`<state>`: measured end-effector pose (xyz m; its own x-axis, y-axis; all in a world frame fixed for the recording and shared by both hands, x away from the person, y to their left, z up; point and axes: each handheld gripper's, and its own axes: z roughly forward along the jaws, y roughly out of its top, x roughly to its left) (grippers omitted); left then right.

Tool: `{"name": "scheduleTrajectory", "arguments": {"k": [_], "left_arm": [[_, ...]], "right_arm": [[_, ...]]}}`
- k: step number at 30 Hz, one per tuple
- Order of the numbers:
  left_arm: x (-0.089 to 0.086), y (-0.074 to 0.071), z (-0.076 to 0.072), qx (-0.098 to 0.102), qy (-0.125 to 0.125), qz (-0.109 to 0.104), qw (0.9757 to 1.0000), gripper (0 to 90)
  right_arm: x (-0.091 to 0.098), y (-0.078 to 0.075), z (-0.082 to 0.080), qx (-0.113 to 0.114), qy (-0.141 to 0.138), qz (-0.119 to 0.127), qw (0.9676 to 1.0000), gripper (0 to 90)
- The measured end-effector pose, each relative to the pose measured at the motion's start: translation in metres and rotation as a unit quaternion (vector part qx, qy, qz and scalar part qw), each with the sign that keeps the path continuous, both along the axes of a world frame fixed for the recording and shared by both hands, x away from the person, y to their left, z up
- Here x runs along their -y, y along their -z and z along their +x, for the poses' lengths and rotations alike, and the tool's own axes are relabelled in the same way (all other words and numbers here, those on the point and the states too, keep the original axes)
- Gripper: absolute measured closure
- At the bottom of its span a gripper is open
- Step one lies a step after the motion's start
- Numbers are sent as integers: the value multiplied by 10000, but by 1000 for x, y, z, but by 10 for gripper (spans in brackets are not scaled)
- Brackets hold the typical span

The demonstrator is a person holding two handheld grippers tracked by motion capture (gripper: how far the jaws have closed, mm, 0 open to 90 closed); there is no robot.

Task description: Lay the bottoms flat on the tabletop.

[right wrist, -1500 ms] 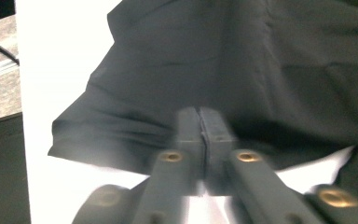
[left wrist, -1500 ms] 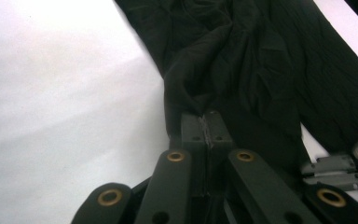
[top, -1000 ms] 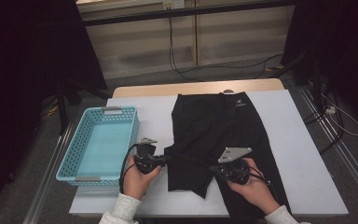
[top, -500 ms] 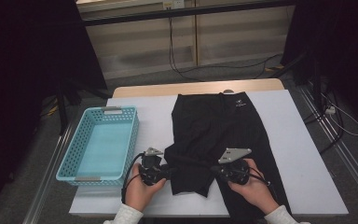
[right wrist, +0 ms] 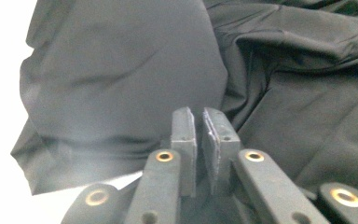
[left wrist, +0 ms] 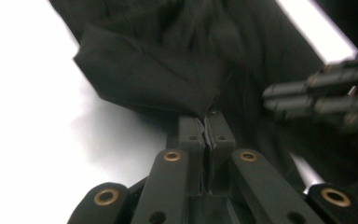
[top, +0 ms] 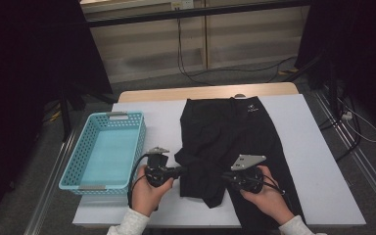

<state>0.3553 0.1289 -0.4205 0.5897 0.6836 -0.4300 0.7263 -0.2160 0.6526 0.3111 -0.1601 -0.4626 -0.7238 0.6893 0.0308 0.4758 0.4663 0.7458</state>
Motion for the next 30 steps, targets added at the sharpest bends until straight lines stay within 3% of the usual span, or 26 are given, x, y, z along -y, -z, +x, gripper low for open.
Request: {"name": "scheduleTrajectory", "arguments": {"k": [3,7,11,15,19,23,26,29,30], "left_arm": [[-5,-6,6,7,-107,-229,9997,876],[-9,-11,7,56,-149,-267,9995,877],[-8,-9,8,78,-193,-180,9996,877],[-7,-3,10,86,-235,-66,9997,877],[-6,5,12,30,-286,50,9996,877],[-5,6,13,31,-316,116,9994,876],[-4,5,12,35,-330,102,9994,876],[-6,4,12,41,-314,124,9994,876],[-6,3,12,32,-313,109,9994,876]], "right_arm": [[-1,-1,-1,31,-2,-39,10000,814],[0,-2,0,62,50,-41,10000,789],[-3,-8,-4,114,-21,103,9999,764],[-15,-15,-13,139,-280,271,9991,726],[-25,-20,-18,235,-352,251,9988,682],[-32,-23,-22,118,-586,474,9971,657],[-48,-15,-26,-90,-985,284,9947,569],[-63,-4,-30,-212,-1199,134,9925,534],[-65,-1,-30,-166,-1181,-17,9929,535]]}}
